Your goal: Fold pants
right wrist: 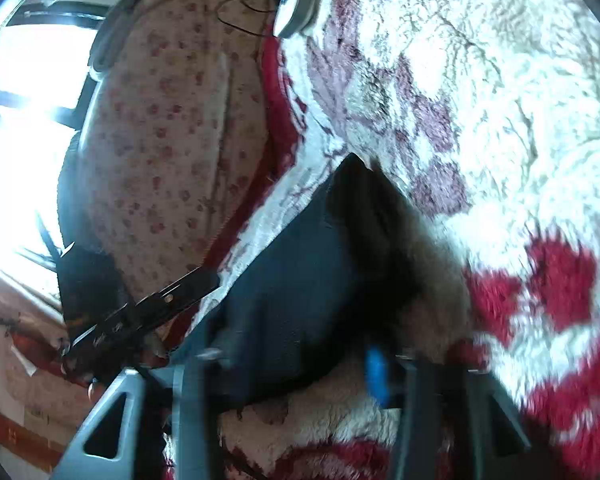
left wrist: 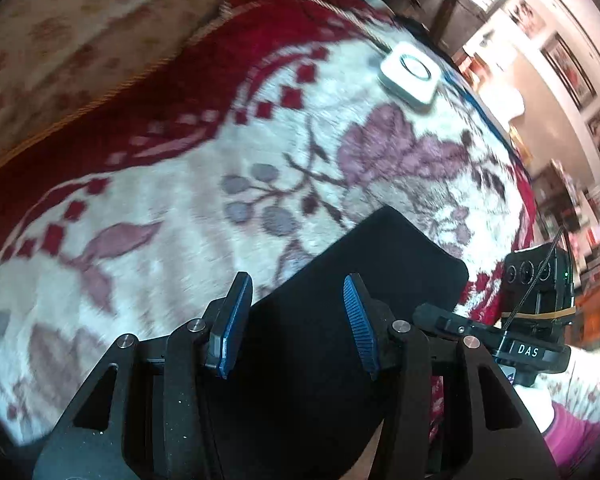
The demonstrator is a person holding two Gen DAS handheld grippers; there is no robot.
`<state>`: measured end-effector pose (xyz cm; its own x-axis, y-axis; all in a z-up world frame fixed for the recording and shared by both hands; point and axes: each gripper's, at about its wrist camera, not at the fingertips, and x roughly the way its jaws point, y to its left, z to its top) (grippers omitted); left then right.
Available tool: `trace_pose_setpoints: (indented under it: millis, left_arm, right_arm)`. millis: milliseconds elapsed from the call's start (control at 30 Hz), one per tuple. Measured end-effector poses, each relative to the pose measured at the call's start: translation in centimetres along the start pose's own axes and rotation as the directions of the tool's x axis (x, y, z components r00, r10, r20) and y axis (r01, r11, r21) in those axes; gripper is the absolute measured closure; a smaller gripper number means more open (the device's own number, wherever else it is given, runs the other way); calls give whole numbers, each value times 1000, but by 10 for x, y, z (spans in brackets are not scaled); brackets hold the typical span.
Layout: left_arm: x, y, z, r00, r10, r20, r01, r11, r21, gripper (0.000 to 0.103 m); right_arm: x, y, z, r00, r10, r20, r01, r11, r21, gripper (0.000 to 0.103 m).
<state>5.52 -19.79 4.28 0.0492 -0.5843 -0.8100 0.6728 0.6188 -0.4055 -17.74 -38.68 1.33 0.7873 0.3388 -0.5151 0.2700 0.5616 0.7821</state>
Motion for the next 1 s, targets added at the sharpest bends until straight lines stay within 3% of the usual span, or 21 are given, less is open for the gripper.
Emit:
trace_pose_setpoints:
  millis: [200,233,367,600,667,733,800,1000]
  left_arm:
    - [41,-20,23,992,-60,-114,68,995,67,55]
    - [46,-22,25,989,-66,-134,77,994,79,50]
    - [62,-28,33,978,-85,-189,111,985,130,45]
    - [80,-39,40,969,-114,-217,157,969,189,41]
    - [80,-46,36,976,-87,-201,136,960,243,50]
    - [81,-45,36,979,-67,-191,113,964,241,76]
    - [80,-39,37,977,-101,-190,139,969,204,86]
    - [72,-37,31,981,-133,-140,158,971,182,92]
  right_arm:
    - [-9,-11,-7,999,51,17,-52,999,6,83]
    - [-10,-11,-8,998,54,16,-54,999,3,83]
    - [-11,-15,-11,997,69,16,-69,998,6,84]
    - [-8,-14,-9,996,82,14,-82,997,-7,84]
    - [-10,-16,-10,996,90,9,-90,996,-10,84]
    - [-10,-15,-11,996,94,8,-94,995,-17,84]
    - [-8,-14,-9,995,103,16,-103,995,-20,87]
    - [-5,-12,-5,978,205,43,-206,978,19,89]
